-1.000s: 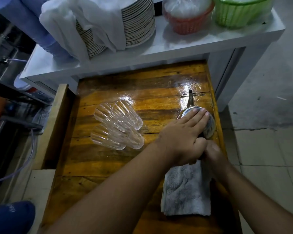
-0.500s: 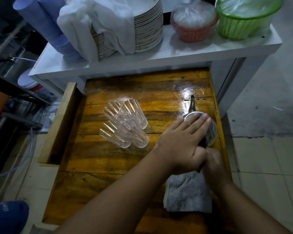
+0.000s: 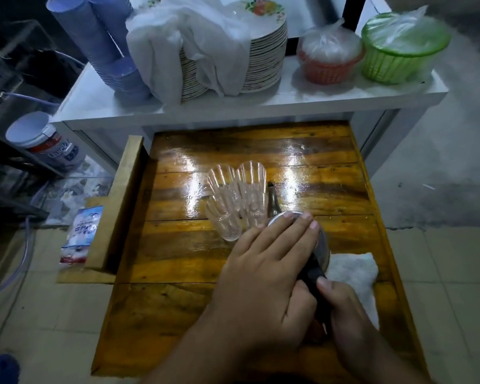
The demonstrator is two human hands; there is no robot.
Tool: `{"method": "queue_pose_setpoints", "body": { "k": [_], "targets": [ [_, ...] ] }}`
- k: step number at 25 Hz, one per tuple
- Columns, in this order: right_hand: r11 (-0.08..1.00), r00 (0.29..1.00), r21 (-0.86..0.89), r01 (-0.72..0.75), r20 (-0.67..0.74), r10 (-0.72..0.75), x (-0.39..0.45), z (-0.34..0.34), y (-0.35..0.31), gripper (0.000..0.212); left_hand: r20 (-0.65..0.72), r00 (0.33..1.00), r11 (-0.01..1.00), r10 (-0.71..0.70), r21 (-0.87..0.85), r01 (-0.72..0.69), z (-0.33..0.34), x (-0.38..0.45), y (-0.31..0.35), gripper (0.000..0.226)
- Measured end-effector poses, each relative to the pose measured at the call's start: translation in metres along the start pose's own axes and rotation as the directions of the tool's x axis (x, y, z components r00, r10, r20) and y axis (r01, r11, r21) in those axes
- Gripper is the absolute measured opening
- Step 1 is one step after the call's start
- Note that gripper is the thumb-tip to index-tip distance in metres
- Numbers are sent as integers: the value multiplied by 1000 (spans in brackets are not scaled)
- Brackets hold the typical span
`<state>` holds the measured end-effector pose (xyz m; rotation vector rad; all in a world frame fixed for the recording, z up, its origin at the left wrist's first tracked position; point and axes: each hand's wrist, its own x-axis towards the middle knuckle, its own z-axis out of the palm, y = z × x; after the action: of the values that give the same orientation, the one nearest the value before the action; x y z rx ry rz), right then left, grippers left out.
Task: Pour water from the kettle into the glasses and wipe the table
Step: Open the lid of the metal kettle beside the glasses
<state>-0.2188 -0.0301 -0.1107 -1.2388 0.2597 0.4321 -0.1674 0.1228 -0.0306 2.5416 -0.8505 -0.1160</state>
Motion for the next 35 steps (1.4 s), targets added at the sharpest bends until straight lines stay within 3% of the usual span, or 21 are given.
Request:
{"method": "queue_pose_setpoints", "body": {
  "k": [2,4,11,21,35],
  "targets": [
    [999,999,-4,-50,-20,49,-1,26,-1,59,-4,1000,999,-12,-42,12,-9,-17,-18,73],
    [998,997,-20,-65,-44,64,0,50,-2,42,1,1000,996,-19,-82,19,-14,-30,-35,73],
    [979,989,-163,-119,-104,103,16,93,11,72,59,997,978,-48,-202,59,-18,-51,-84,71],
    [960,980,-197,-199,-55,192,15,117,-5,72,138,989,955,-55,-283,93,-22,-56,-101,70],
    [930,942,-173,-325,-144,302,14,127,-18,67,130,990,931,-59,-350,102,-26,-52,-102,72]
  ]
}}
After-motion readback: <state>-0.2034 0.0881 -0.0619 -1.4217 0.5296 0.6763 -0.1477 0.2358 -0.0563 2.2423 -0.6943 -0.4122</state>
